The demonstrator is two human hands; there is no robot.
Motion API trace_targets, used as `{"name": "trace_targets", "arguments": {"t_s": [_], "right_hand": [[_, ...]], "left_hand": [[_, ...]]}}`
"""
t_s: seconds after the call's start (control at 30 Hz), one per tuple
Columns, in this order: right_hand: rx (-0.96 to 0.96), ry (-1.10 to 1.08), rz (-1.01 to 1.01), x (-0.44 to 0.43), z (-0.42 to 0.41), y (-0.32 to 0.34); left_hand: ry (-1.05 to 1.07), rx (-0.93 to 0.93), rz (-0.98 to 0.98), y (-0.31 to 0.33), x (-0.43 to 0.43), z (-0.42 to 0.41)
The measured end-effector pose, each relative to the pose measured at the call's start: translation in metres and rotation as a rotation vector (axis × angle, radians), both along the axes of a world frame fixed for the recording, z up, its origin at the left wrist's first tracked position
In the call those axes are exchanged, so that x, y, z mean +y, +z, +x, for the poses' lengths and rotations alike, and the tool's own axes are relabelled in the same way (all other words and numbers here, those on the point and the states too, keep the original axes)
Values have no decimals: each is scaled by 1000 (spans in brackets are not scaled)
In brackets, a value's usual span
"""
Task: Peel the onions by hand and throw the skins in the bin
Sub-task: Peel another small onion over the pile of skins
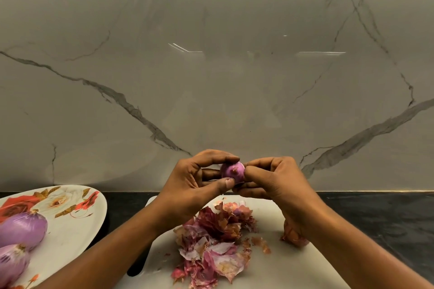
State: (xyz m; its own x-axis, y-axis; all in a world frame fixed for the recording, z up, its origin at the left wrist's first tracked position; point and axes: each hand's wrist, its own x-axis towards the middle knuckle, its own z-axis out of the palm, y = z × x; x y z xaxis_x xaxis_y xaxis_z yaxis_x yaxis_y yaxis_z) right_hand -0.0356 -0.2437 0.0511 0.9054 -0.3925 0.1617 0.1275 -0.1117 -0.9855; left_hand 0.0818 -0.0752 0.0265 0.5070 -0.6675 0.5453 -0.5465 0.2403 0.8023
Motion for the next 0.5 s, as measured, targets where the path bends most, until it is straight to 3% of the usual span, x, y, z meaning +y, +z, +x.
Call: {"name": "trace_targets", "arguments": {"t_s": [0.27,0.5], "right_hand": [[-78,-43,-61,0,-2,4],[-38,-29,35,-2,-2,6]], "left_hand": [[-119,223,-62,4,1,-1],[-215,448,-150,2,0,10]]}}
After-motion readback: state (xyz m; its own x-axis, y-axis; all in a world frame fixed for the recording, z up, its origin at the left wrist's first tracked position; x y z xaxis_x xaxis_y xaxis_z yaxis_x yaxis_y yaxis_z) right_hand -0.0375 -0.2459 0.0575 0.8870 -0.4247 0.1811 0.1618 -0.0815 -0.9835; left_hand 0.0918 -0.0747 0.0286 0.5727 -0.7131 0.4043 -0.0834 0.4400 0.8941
